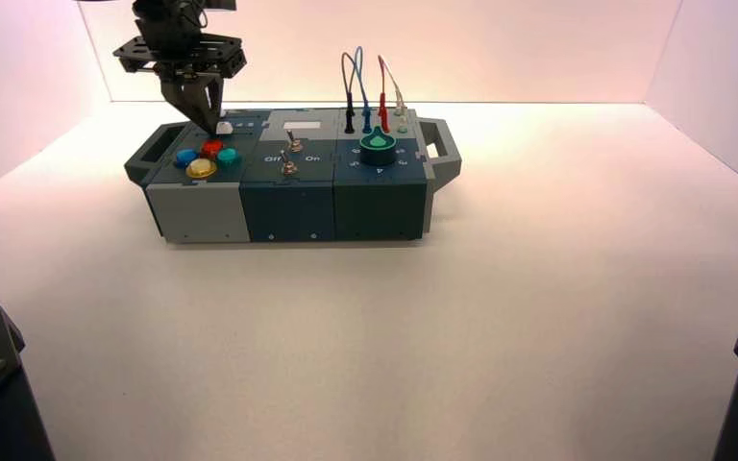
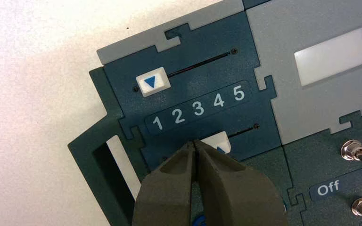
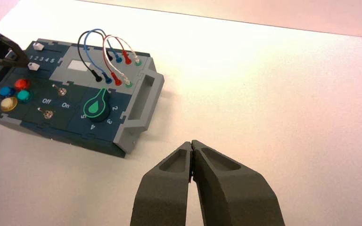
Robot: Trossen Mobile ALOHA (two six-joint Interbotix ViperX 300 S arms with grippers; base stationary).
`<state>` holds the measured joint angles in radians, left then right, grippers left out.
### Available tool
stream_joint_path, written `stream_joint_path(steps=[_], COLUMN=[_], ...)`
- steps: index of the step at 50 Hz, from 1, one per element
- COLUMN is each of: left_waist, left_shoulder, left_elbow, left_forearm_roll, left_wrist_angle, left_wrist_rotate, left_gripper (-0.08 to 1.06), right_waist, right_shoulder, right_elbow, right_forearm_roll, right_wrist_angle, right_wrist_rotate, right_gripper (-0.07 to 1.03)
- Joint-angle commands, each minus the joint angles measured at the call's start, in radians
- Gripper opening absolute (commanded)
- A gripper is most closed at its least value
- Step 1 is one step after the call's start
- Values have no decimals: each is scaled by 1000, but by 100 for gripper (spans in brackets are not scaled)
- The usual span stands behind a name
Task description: Move the bottom slider to position 3.
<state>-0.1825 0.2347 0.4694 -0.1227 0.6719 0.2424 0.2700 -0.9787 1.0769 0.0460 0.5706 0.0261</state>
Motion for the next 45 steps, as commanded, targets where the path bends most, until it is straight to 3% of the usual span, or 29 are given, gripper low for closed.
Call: stream_joint_path(steps=[1, 15, 28, 45], left_waist=[-9, 28, 58, 58], left_shoulder=[-12, -57, -242, -364], left_elbow=[-14, 12, 81, 153], left_forearm_roll=[-2, 3, 12, 8], left_wrist_angle=[3, 15, 83, 100], left_wrist_rotate=[5, 5, 5, -14], left_gripper=[-3, -3, -3, -3], right_waist=[5, 5, 5, 9], right_shoulder=[3, -5, 14, 100], right_elbow=[-31, -28, -32, -44], right_forearm_roll=[3, 3, 8, 17], right_wrist_angle=[-5, 2, 17, 44], right_wrist_rotate=[-2, -2, 2, -2], right_gripper=[-2, -3, -2, -2])
